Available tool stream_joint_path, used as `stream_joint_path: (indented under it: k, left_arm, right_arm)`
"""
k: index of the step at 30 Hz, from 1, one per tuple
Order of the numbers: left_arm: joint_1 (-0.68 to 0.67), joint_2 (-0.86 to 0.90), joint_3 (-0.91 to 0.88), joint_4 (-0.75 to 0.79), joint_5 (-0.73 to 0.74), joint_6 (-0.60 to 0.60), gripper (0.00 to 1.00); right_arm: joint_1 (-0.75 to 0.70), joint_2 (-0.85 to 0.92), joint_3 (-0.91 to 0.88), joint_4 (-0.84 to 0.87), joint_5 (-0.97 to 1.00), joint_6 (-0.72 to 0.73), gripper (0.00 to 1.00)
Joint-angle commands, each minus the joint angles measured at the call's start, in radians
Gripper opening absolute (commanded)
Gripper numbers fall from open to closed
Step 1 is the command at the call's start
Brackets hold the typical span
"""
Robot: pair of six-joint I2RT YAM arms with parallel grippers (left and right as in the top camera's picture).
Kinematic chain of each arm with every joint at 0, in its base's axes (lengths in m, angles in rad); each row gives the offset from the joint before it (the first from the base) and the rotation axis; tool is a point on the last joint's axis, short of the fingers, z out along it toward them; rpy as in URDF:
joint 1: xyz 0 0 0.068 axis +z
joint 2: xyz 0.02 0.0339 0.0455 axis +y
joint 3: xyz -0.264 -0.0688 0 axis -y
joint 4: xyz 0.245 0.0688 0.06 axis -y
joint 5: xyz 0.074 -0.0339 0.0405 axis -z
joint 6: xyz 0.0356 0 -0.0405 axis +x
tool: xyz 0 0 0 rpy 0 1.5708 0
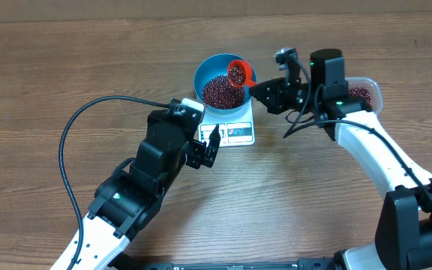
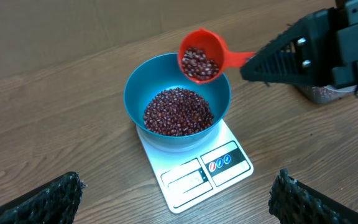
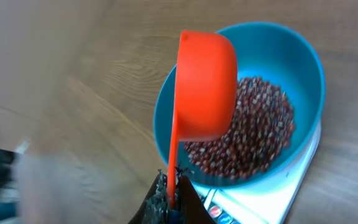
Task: Scoop item into bowl and weigh 150g on scale
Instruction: 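Tilt the red scoop slowly to trickle beans into the blue bowl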
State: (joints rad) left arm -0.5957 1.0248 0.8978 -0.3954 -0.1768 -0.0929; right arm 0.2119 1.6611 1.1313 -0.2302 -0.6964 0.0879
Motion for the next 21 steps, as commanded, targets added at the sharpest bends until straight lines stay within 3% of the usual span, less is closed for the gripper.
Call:
stream_joint_path:
  k: [1, 5, 14, 21]
  left_arm:
    - [0.000, -0.020, 0.003, 0.005, -0.009, 0.026, 1.00]
    - [0.000, -0.020, 0.003, 0.005, -0.006, 0.026, 1.00]
    - [0.000, -0.020, 0.003, 0.008, -0.006, 0.026, 1.00]
    - [0.000, -0.020, 0.003, 0.007, -0.006, 0.026, 1.00]
  right_arm:
    - [0.035, -0.032, 0.030, 0.016, 0.124, -0.128, 0.04]
    - [0.069, -0.032, 0.030, 0.016, 0.255, -0.198, 0.04]
    - [0.069, -0.032, 0.030, 0.020, 0.259, -0.202, 0.04]
    - [0.069, -0.032, 0.030, 0.015, 0.113, -0.151, 0.04]
